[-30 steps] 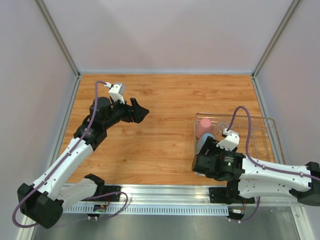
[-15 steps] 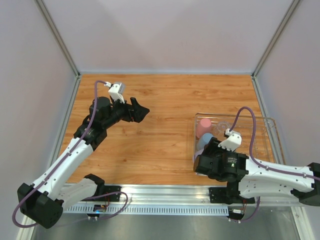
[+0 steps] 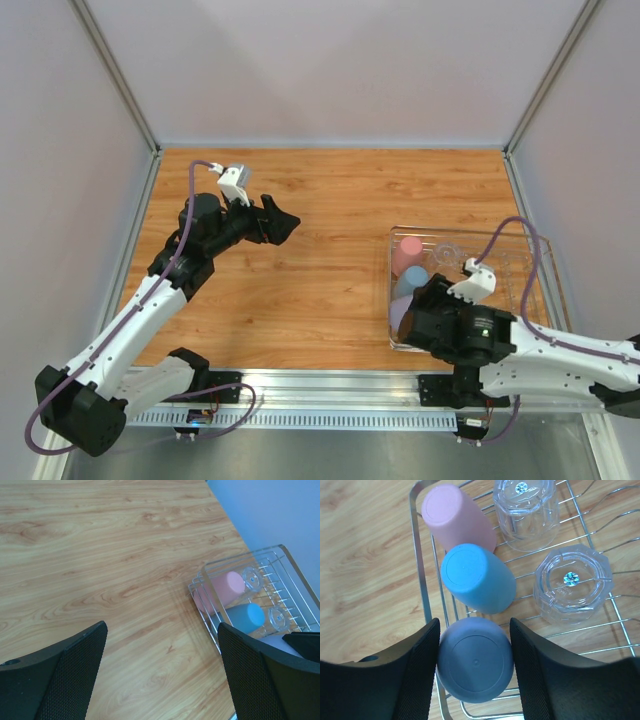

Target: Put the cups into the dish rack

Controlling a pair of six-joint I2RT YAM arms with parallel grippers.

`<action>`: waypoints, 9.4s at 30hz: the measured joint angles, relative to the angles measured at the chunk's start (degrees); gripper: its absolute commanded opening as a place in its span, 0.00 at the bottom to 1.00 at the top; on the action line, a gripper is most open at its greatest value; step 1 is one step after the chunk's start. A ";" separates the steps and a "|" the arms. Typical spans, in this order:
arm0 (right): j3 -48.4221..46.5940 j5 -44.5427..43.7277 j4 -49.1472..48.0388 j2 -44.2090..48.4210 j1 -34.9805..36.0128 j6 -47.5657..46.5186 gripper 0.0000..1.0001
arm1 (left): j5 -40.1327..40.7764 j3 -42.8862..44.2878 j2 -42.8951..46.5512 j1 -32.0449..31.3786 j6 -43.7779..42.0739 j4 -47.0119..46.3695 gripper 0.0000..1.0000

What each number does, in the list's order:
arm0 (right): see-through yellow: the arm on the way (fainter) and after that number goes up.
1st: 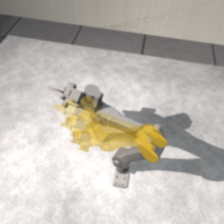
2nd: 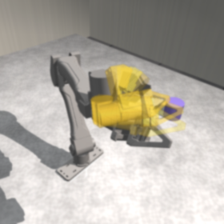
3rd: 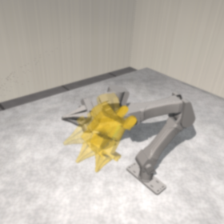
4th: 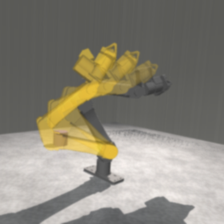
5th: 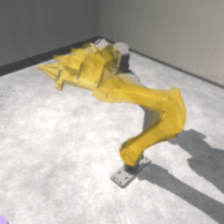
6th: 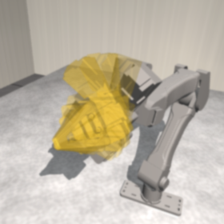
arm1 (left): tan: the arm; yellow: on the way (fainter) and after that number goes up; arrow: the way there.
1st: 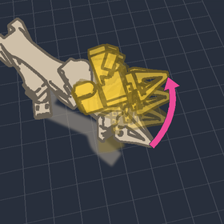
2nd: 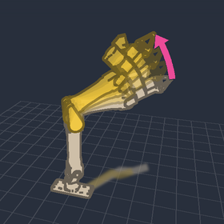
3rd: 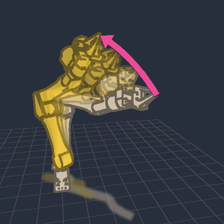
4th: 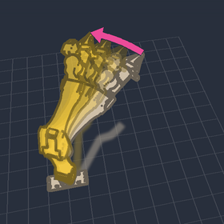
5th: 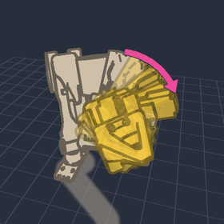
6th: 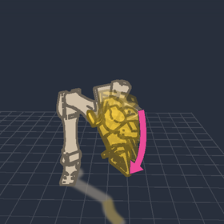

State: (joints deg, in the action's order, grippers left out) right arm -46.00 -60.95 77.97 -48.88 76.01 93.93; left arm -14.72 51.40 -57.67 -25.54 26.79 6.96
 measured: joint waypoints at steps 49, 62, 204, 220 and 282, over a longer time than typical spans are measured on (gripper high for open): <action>-28.15 1.57 -4.26 -0.37 -23.19 -35.71 1.00 | 13.00 12.61 -15.28 -34.56 6.62 9.35 0.96; -55.39 32.81 -14.16 -28.11 -56.94 -71.43 1.00 | 32.02 28.57 -30.47 -41.16 14.75 26.05 0.94; -15.32 84.70 -55.30 2.27 -58.01 -12.83 0.79 | 47.04 5.79 -14.67 -52.78 -5.68 -50.58 0.00; -20.41 82.47 -54.40 0.22 -57.90 -19.26 0.02 | 44.89 7.54 -16.15 -52.76 -6.58 -49.33 0.70; -14.23 51.43 -22.99 15.91 -31.67 -88.41 0.01 | 60.87 0.13 3.39 -50.21 20.87 10.01 1.00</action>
State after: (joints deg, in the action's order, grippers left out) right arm -60.23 -9.52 54.98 -32.97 44.34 5.52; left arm 46.15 51.53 -54.28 -75.75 47.66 16.97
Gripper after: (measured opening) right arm 0.684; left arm 0.997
